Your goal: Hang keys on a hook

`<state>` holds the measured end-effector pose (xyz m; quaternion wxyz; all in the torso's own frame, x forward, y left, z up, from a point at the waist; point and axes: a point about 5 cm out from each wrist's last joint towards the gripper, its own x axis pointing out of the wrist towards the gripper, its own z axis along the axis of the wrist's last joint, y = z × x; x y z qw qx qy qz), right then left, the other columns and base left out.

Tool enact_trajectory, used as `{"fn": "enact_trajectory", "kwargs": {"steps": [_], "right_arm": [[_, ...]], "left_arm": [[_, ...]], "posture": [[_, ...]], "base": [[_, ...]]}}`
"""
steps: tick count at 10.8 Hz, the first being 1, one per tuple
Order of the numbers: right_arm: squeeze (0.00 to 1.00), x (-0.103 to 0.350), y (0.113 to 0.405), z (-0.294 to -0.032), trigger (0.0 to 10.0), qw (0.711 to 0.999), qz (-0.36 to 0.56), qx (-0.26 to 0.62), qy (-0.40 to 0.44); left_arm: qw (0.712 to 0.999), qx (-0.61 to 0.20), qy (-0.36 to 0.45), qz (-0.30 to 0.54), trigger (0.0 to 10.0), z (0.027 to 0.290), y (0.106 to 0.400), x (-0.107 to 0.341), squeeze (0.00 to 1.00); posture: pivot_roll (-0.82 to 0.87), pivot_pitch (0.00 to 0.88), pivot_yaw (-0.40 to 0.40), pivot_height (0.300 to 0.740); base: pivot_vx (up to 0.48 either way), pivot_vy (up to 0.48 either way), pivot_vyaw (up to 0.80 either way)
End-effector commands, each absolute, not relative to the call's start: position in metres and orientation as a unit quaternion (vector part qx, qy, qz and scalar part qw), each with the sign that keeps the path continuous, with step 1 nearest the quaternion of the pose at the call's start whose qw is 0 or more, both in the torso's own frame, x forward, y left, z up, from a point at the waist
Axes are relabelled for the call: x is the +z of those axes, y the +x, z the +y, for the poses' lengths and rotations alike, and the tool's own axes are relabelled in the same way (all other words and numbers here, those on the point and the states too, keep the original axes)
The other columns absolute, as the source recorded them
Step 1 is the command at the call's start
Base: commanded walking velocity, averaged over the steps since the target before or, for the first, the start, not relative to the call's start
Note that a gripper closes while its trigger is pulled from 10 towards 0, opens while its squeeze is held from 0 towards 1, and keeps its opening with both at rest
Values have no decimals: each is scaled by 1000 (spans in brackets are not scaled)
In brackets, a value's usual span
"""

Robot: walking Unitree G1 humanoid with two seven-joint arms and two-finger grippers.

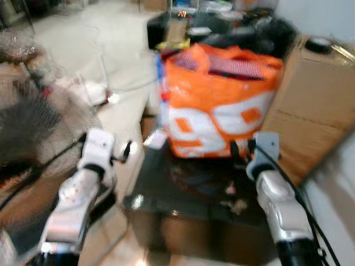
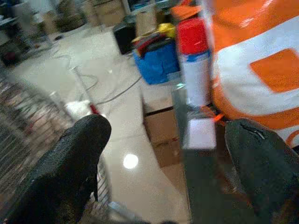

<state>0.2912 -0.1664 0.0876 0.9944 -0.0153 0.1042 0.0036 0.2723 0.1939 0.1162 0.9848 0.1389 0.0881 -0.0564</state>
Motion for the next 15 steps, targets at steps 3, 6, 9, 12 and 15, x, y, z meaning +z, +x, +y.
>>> {"fn": "enact_trajectory", "kwargs": {"steps": [3,6,9,12,15], "right_arm": [[0,90,288,-181,10000,994,103,-27,-22],[0,95,292,-185,10000,994,96,-37,-33],[0,95,292,-181,10000,994,98,-29,-26],[0,91,291,-175,10000,994,107,-20,-23],[0,63,284,-184,10000,970,221,23,-104]], "left_arm": [[985,-81,131,78,10000,181,283,119,0],[987,-76,123,71,10000,178,291,120,0],[986,-70,128,75,10000,182,292,117,0],[985,-75,136,70,10000,183,290,117,0],[957,-197,164,138,10000,169,278,93,0]], "posture": [[-38,0,28,740],[-54,0,29,740],[-58,0,35,740],[-40,0,23,740],[-43,0,13,740]], "base": [[290,0,0],[0,0,0],[0,0,0],[0,0,0],[0,0,0]]}}
